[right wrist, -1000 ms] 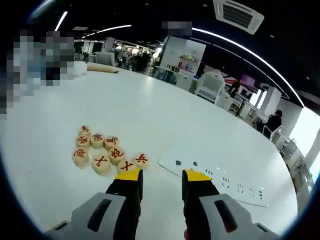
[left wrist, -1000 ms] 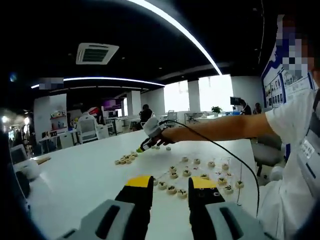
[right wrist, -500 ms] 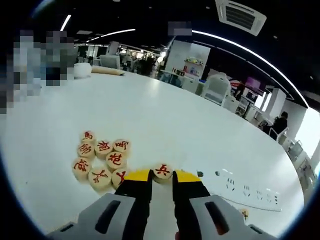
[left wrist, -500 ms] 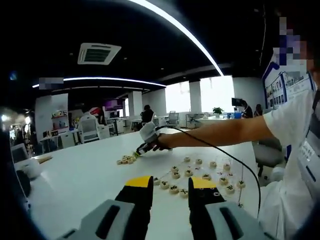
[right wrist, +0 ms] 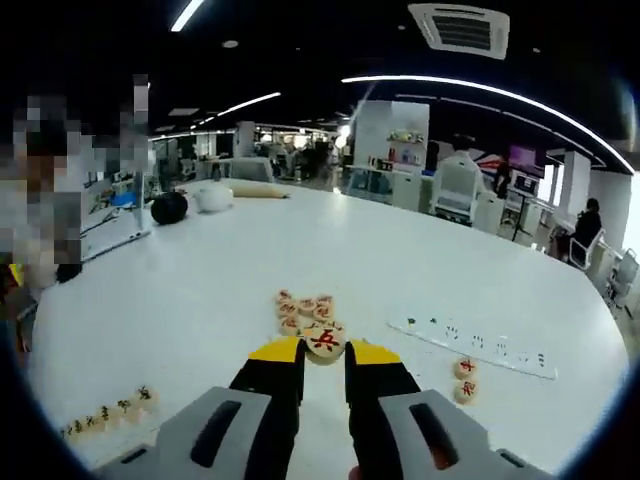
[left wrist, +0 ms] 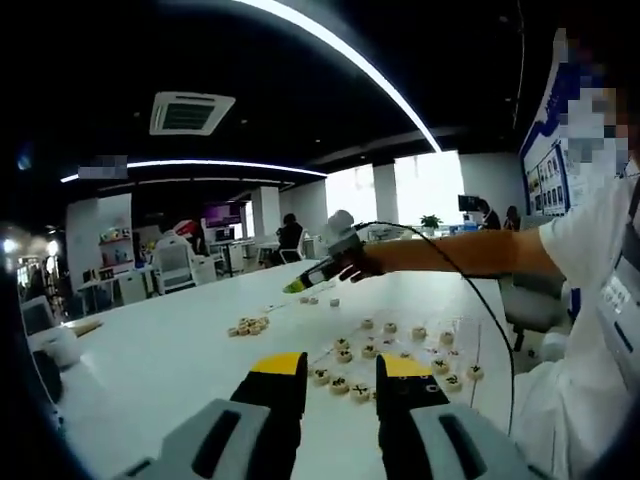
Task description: Pick up the chess pieces one by one and place each piece onto its starting position on the chessboard, setting the pieces on their correct points until all the chess pieces are arranged in the starting layout
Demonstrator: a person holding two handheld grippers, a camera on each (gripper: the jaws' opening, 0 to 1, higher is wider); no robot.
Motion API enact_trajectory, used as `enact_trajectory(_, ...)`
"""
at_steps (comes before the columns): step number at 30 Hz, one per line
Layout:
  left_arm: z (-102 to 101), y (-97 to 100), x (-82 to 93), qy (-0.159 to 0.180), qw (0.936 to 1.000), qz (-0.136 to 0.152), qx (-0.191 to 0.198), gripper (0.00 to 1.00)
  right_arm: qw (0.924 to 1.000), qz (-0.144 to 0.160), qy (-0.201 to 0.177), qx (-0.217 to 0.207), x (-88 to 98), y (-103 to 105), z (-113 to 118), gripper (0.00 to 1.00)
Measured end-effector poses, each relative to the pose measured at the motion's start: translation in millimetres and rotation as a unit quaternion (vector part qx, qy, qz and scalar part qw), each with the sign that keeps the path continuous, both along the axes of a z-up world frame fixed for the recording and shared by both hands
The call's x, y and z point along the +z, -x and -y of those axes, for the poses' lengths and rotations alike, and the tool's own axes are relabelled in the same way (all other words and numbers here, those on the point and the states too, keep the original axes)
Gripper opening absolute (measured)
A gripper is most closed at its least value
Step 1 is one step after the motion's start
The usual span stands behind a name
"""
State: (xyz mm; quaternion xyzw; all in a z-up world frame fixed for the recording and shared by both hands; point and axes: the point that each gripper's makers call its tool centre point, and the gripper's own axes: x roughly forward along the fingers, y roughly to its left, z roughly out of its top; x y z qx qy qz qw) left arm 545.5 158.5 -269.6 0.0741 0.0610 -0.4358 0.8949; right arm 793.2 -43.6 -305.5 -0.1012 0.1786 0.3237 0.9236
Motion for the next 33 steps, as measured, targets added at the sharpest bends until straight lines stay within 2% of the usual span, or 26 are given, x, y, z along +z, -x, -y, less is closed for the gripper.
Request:
enact_trajectory(3, 4, 6.3, 4.0, 0.004, 0.9999, 0.005, -0.013, 0.29, 0.9991, 0.009, -0.010, 0.040, 8.1, 59, 5, 0.18)
enact_trajectory(6, 8, 10.3, 7.2, 0.011, 0.9997, 0.007, -0.023, 0.29, 0.9969, -0.003, -0.029, 0.073, 12.5, 104, 18, 0.18)
enact_trajectory(9, 13, 12.7, 6.6, 0.009, 0.9994, 0.007, -0.032, 0.29, 0.9926, -0.001, -0.052, 0.109, 18.0, 156, 31, 0.18)
enact_trajectory(12, 19, 14.5, 5.5, 0.009, 0.9991, 0.005, -0.041, 0.29, 0.9852, 0.006, -0.047, 0.165, 16.9, 203, 37, 0.18)
enact_trajectory(15, 24, 15.3, 3.0, 0.006, 0.9988, 0.003, -0.048, 0.29, 0.9788, 0.027, -0.004, 0.203, 7.0, 242, 51, 0.18)
enact_trajectory(16, 26, 15.4, 1.7, 0.005, 0.9988, 0.002, -0.050, 0.29, 0.9765, 0.023, 0.001, 0.214, 1.7, 255, 54, 0.18)
enact_trajectory(17, 28, 15.3, -0.6, 0.002, 0.9986, 0.000, -0.053, 0.29, 0.9711, 0.015, 0.009, 0.238, -6.5, 274, 56, 0.18)
enact_trajectory(19, 31, 15.6, -3.5, -0.001, 0.9984, -0.003, -0.056, 0.29, 0.9651, 0.012, 0.030, 0.260, -17.3, 293, 59, 0.18)
enact_trajectory(20, 32, 16.3, -4.8, -0.004, 0.9982, -0.004, -0.059, 0.29, 0.9568, 0.011, 0.040, 0.288, -25.3, 312, 57, 0.18)
enact_trajectory(22, 33, 17.4, -5.1, -0.003, 0.9980, -0.005, -0.062, 0.29, 0.9431, 0.016, 0.050, 0.328, -33.4, 336, 54, 0.18)
enact_trajectory(24, 36, 20.4, -6.9, -0.007, 0.9976, -0.005, -0.069, 0.29, 0.9287, 0.021, 0.066, 0.364, -41.5, 354, 52, 0.18)
enact_trajectory(27, 41, 30.1, -12.8, -0.025, 0.9956, -0.002, -0.090, 0.30, 0.9176, 0.015, 0.076, 0.390, -51.3, 370, 47, 0.18)
enact_trajectory(30, 49, 46.5, -16.6, -0.043, 0.9904, 0.013, -0.130, 0.30, 0.9153, 0.008, 0.070, 0.397, -58.6, 374, 38, 0.18)
enact_trajectory(33, 56, 64.9, -24.3, -0.072, 0.9819, 0.033, -0.172, 0.30, 0.9165, -0.002, 0.063, 0.395, -65.1, 373, 33, 0.18)
